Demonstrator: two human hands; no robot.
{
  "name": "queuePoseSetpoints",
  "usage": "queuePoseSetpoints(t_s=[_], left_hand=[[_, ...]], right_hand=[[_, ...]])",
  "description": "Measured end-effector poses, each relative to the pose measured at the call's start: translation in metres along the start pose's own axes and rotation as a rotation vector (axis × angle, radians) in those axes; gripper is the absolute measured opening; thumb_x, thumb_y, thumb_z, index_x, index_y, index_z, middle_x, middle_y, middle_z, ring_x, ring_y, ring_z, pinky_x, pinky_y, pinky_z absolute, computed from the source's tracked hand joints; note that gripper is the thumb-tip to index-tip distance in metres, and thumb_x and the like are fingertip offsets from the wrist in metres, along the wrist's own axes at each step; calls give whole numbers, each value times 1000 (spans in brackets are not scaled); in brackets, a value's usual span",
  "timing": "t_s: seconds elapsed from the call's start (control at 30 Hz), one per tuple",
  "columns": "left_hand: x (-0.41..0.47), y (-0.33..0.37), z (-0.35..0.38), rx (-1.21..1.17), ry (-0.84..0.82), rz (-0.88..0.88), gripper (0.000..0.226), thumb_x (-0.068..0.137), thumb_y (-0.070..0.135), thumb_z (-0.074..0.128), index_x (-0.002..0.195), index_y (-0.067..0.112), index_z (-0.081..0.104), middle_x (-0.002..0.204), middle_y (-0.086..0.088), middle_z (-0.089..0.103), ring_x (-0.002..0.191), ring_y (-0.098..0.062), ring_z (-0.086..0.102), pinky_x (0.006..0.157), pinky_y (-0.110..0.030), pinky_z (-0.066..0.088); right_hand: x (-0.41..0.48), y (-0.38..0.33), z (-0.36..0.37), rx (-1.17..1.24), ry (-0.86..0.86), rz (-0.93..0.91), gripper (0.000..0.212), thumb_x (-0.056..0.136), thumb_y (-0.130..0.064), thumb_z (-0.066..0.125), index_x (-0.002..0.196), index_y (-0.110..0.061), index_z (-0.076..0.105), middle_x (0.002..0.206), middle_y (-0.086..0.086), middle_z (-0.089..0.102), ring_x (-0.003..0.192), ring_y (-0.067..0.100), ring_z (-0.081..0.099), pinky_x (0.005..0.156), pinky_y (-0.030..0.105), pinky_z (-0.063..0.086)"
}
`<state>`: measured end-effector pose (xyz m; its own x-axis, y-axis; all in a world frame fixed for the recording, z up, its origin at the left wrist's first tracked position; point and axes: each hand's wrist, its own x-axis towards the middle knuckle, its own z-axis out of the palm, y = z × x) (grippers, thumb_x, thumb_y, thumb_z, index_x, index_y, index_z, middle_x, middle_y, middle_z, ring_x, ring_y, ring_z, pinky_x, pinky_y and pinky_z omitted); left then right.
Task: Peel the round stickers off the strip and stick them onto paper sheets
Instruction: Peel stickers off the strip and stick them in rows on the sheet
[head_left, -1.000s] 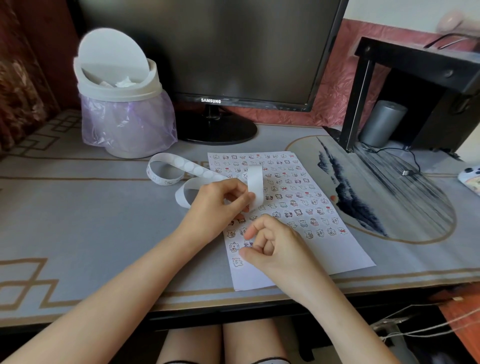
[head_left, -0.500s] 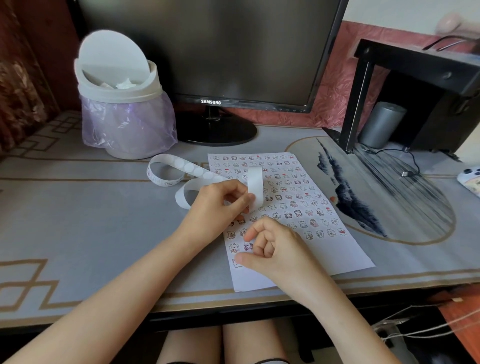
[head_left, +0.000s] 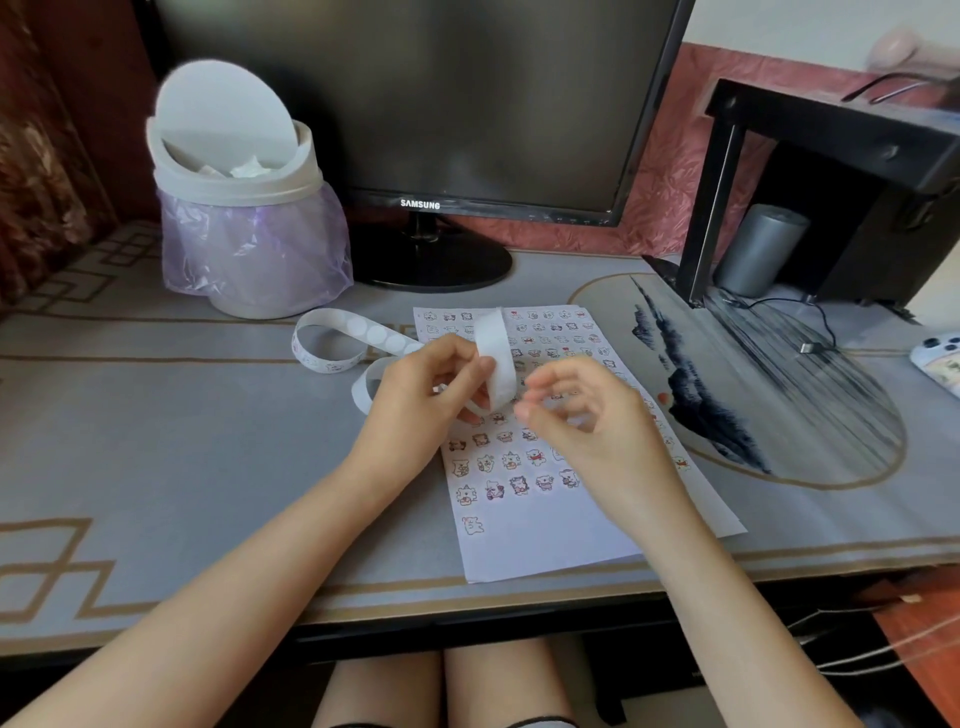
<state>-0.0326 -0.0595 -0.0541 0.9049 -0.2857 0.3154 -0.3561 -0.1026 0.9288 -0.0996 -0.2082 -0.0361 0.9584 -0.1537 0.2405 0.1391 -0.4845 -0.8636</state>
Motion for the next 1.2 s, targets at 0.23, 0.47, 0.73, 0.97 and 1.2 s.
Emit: queuePoseSetpoints(t_s=[0.23,0.47,0.73,0.97,1.2], left_hand=[[1,4,-2,-112,81,-17,14,96,12,53,85,7,58,67,-3,64,58,-9,61,54,-20,51],[1,6,-2,-180,47,-60,17,95,16,54,87,4,63,67,1,63,62,-10,63,59,-22,53],[1,3,-2,-95,-16,-28,16,92,17,59,79,11,66,66,3,65,67,-9,63,64,-24,54],[1,2,-2,-85,-28,-24,15,92,17,59,80,12,67,67,3,65,68,-8,62,65,-23,54],[1,1,-1,-78,-34,-38,16,92,18,59,80,12,68,68,1,65,69,-11,63,65,-24,54]], right_hand=[[20,4,4,28,-21,-113,16,81,-14,72,88,-24,62,84,-8,69,82,5,62,72,19,44],[22,9,9,149,58,-138,17,80,-8,72,86,-23,66,84,-3,69,82,14,63,73,24,48],[23,11,10,135,89,-163,16,81,-6,71,86,-22,69,84,-6,70,77,7,61,72,34,49],[22,12,10,130,85,-163,17,81,-7,71,88,-22,70,85,-4,70,80,10,63,74,44,50],[21,13,10,122,77,-164,14,81,-8,71,85,-21,69,84,-5,70,80,8,62,72,38,49]])
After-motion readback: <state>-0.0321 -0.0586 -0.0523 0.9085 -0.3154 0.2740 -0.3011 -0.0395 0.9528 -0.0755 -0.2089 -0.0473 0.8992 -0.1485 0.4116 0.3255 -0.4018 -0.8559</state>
